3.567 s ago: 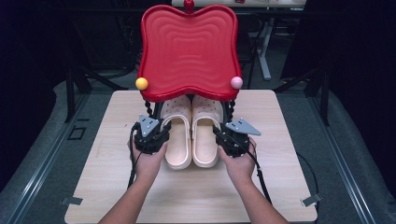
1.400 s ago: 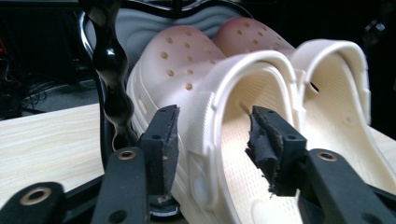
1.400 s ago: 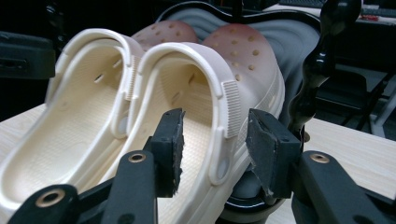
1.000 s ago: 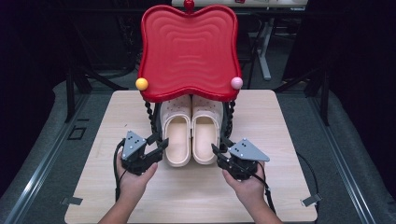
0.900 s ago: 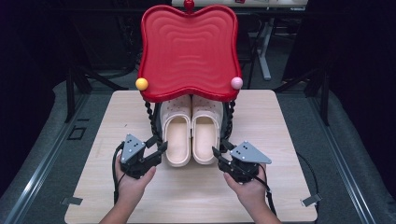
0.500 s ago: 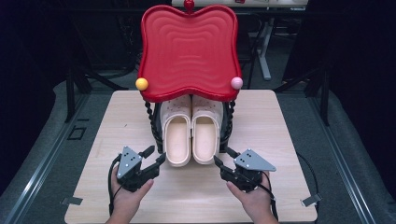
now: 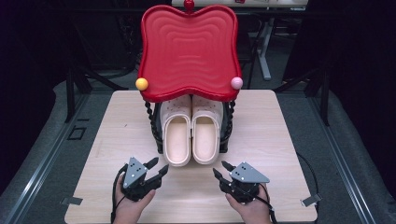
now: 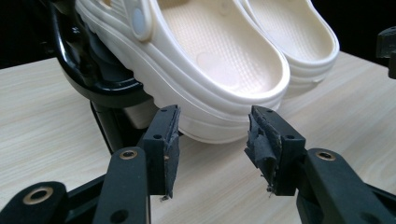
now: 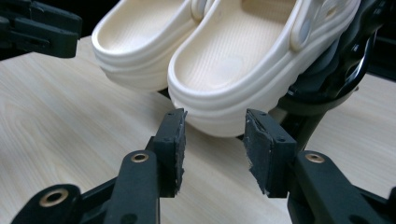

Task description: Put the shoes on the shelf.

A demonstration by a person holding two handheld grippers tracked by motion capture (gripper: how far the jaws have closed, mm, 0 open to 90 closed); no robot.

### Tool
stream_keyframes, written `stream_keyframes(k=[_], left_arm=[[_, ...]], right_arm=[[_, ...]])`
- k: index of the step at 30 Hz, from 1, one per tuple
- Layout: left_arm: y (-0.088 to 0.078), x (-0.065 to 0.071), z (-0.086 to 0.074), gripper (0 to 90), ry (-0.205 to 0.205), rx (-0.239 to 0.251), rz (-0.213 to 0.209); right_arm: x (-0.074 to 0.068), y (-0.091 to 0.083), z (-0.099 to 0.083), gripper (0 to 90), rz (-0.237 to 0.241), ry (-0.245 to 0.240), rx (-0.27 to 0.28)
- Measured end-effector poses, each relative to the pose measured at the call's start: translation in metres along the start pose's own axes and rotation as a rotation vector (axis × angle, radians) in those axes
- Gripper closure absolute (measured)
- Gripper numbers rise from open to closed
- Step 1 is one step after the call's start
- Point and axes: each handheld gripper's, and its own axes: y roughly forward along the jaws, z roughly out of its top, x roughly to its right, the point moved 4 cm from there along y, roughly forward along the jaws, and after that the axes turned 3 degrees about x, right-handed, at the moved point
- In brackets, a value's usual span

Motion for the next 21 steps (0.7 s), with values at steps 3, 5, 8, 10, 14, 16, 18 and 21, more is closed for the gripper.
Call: stream_keyframes(k=[3, 5, 8, 10, 14, 16, 18, 21], left_arm=[[0.001, 0.001, -0.002, 52.4, 0.012, -0.010, -0.005], [0.000, 0.001, -0.003, 52.3, 0.015, -0.006, -0.003], [0.000, 0.004, -0.006, 56.9, 0.006, -0.010, -0.003], [0.003, 0.007, -0.008, 61.8, 0.009, -0.020, -0.004], [0.006, 0.010, -0.010, 70.0, 0.013, -0.044, -0.020], [0.007, 0.011, -0.010, 74.2, 0.013, -0.049, -0.025], [0.008, 0.012, -0.011, 79.4, 0.008, -0.055, -0.034], [0.011, 0.012, -0.012, 82.2, -0.001, -0.065, -0.044]], right_arm=[[0.002, 0.001, -0.003, 63.4, 0.001, 0.018, -0.002], [0.003, 0.000, -0.003, 65.0, 0.003, 0.024, -0.007], [0.004, 0.001, -0.007, 71.8, 0.034, 0.072, -0.024], [0.004, 0.002, -0.008, 73.4, 0.031, 0.070, -0.035], [0.001, 0.007, -0.012, 79.9, 0.038, 0.072, -0.057], [-0.001, 0.009, -0.012, 83.1, 0.043, 0.064, -0.066], [-0.002, 0.012, -0.013, 86.5, 0.040, 0.066, -0.064], [-0.001, 0.013, -0.013, 87.7, 0.043, 0.067, -0.066]])
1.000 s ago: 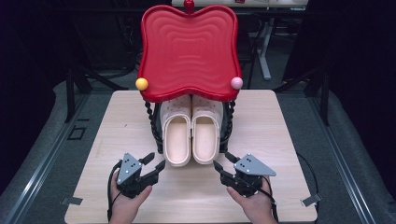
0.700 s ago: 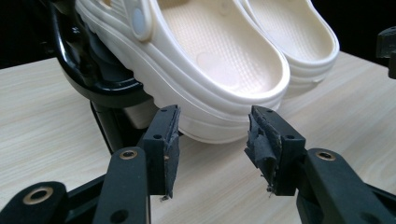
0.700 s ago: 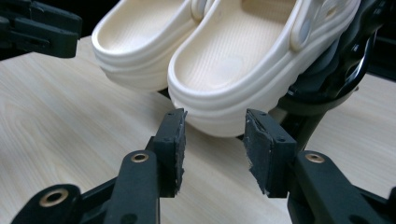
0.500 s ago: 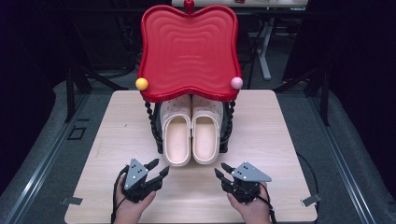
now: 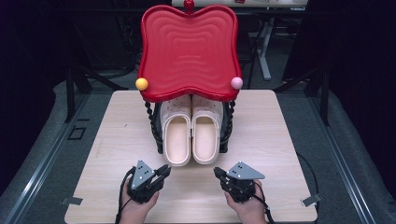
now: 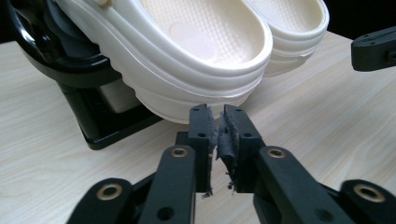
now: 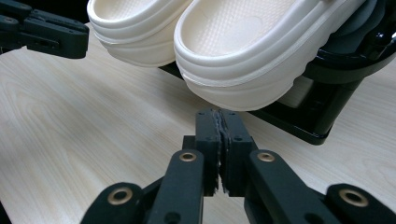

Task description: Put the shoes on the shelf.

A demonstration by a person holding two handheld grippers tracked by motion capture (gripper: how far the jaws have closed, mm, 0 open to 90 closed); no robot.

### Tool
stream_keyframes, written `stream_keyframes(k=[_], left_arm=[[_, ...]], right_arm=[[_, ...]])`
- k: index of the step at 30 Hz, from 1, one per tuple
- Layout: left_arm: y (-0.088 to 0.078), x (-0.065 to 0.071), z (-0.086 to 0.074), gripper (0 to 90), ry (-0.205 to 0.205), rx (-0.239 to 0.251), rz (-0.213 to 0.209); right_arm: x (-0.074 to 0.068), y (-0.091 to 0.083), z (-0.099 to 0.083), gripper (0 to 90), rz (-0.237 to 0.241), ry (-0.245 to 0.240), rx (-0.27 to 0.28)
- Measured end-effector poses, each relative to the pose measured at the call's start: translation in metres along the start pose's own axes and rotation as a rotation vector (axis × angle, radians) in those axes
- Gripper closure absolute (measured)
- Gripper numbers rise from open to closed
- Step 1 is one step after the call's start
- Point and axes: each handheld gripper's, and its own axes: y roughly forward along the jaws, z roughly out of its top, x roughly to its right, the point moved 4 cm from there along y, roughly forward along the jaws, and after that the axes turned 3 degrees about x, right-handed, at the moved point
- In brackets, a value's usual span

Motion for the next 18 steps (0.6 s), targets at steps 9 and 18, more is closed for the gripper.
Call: stream_keyframes(k=[9, 18], left_arm=[[0.009, 0.004, -0.001, 89.2, -0.006, -0.025, -0.033], [0.012, 0.009, -0.001, 89.3, 0.004, -0.046, -0.031]], right_arm=[[-0.004, 0.013, 0.001, 90.0, 0.035, 0.023, -0.007], [0.002, 0.023, 0.004, 90.0, 0.059, 0.082, -0.016]])
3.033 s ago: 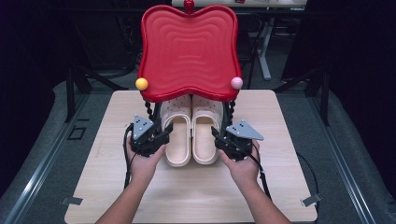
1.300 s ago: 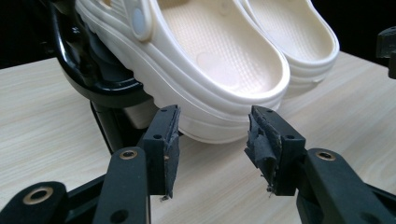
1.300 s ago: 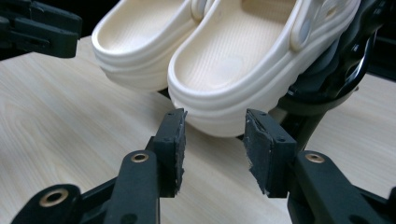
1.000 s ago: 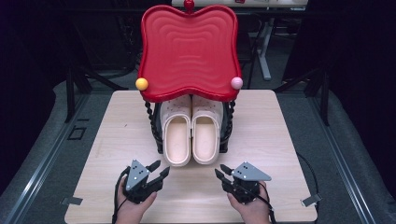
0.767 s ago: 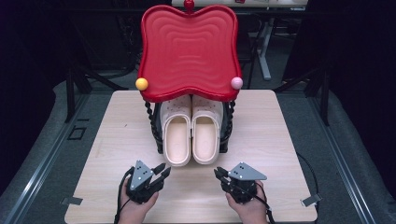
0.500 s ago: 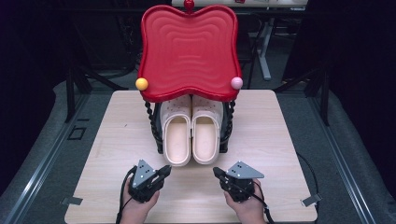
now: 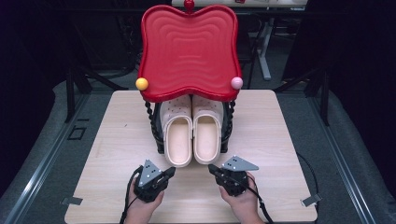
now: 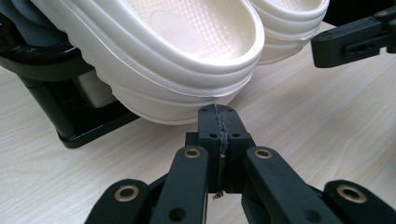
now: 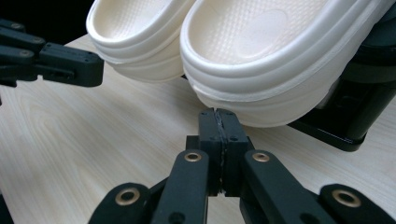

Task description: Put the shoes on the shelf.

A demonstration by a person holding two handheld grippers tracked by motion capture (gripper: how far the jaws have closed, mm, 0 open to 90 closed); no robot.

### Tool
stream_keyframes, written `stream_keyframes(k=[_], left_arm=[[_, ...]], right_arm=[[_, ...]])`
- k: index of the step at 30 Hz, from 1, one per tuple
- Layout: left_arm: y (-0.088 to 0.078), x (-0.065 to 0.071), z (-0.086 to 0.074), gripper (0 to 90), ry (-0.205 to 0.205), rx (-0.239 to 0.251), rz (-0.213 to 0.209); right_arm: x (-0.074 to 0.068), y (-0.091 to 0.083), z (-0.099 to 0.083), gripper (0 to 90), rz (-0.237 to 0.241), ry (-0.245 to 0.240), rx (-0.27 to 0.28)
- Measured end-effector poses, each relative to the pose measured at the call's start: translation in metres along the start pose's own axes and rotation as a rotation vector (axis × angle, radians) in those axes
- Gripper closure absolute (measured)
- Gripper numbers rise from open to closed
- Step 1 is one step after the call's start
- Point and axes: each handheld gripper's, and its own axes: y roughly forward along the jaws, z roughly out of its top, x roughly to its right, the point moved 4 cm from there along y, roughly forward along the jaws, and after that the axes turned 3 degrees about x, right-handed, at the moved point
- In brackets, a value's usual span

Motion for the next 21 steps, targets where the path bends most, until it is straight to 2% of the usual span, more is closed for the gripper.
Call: stream_keyframes(k=[3, 6, 10, 15, 19, 21], left_arm=[[-0.001, 0.000, 0.002, 89.3, -0.005, 0.009, 0.004], [-0.002, -0.001, 0.003, 89.4, -0.010, 0.015, 0.000], [-0.005, -0.003, 0.007, 89.4, -0.017, 0.028, 0.018], [-0.008, -0.013, 0.011, 89.3, -0.043, 0.034, 0.054], [-0.011, -0.023, 0.015, 89.3, -0.060, 0.048, 0.077], [-0.012, -0.027, 0.016, 89.3, -0.062, 0.043, 0.089]], right_arm=[[0.001, 0.002, 0.001, 90.0, 0.008, 0.018, -0.006], [0.000, 0.001, 0.001, 90.0, 0.002, 0.008, -0.003], [0.001, -0.001, 0.003, 90.0, -0.005, 0.006, 0.008], [0.001, -0.002, 0.005, 90.0, -0.012, -0.003, 0.008], [0.001, -0.002, 0.008, 90.0, -0.035, -0.024, 0.010], [0.003, -0.003, 0.011, 90.0, -0.046, -0.019, 0.019]])
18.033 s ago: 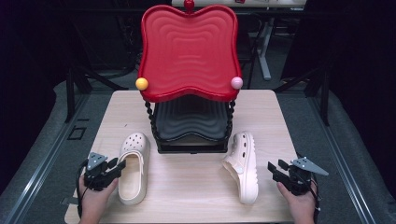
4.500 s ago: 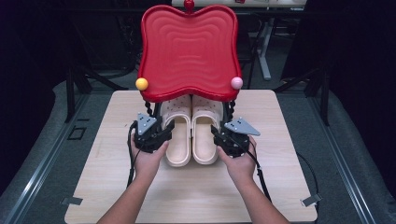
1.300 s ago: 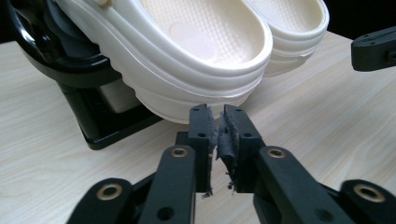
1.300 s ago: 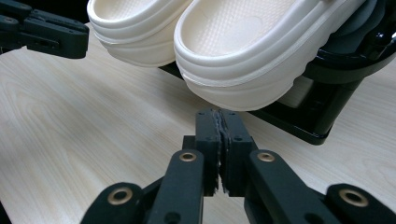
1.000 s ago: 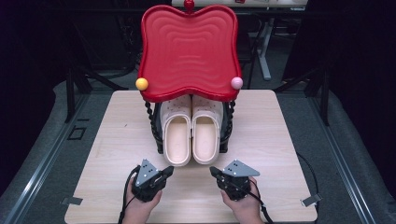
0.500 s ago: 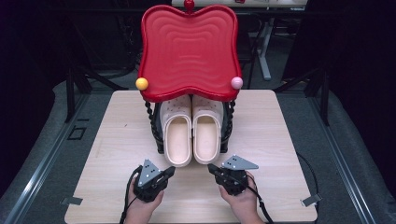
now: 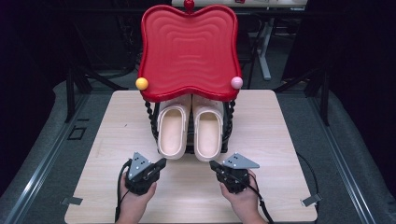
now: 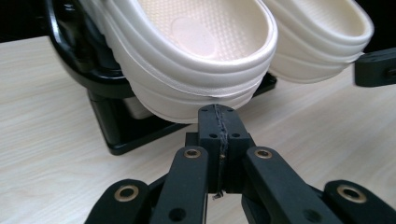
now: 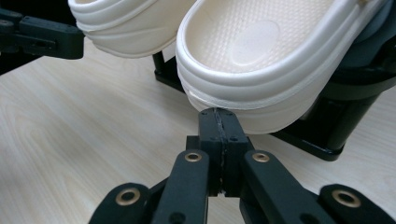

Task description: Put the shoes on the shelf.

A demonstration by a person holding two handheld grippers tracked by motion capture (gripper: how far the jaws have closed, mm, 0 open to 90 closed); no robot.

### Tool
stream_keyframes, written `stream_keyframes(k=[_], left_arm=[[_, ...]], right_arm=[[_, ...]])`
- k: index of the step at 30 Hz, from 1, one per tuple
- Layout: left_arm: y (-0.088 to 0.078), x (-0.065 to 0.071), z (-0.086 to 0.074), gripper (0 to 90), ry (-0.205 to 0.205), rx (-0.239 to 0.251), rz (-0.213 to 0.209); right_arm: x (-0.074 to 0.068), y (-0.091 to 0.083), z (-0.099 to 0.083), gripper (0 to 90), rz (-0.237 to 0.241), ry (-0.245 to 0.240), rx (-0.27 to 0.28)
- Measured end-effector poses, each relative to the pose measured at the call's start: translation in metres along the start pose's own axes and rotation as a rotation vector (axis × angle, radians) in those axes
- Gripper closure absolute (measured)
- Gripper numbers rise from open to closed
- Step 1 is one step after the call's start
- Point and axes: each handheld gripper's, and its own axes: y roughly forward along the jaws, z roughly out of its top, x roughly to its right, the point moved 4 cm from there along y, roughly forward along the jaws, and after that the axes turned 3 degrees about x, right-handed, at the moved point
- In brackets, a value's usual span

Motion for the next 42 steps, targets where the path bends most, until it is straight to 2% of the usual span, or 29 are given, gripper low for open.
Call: stream_keyframes(k=[3, 9, 20, 24, 34, 37, 42], left_arm=[[0.002, -0.006, 0.001, 89.3, -0.006, -0.003, 0.011], [0.011, -0.008, 0.004, 89.3, -0.010, -0.009, 0.005], [0.026, -0.016, 0.015, 89.3, -0.029, -0.004, 0.016], [0.030, -0.020, 0.017, 89.2, -0.036, -0.006, 0.022], [0.041, -0.019, 0.026, 89.2, -0.019, -0.011, 0.025], [0.044, -0.018, 0.028, 89.1, -0.021, -0.005, 0.030], [0.051, -0.020, 0.032, 89.1, -0.034, -0.007, 0.040]], right_arm=[[0.007, -0.001, 0.005, 90.0, -0.024, 0.012, 0.003], [0.014, 0.000, 0.009, 90.0, -0.048, 0.021, 0.007], [0.022, 0.012, 0.022, 90.0, -0.075, 0.017, 0.014], [0.024, 0.019, 0.026, 90.0, -0.089, -0.001, 0.005], [0.032, 0.026, 0.033, 90.0, -0.113, 0.010, 0.011], [0.035, 0.031, 0.037, 90.0, -0.121, 0.027, 0.020], [0.034, 0.037, 0.040, 90.0, -0.118, 0.022, 0.020]])
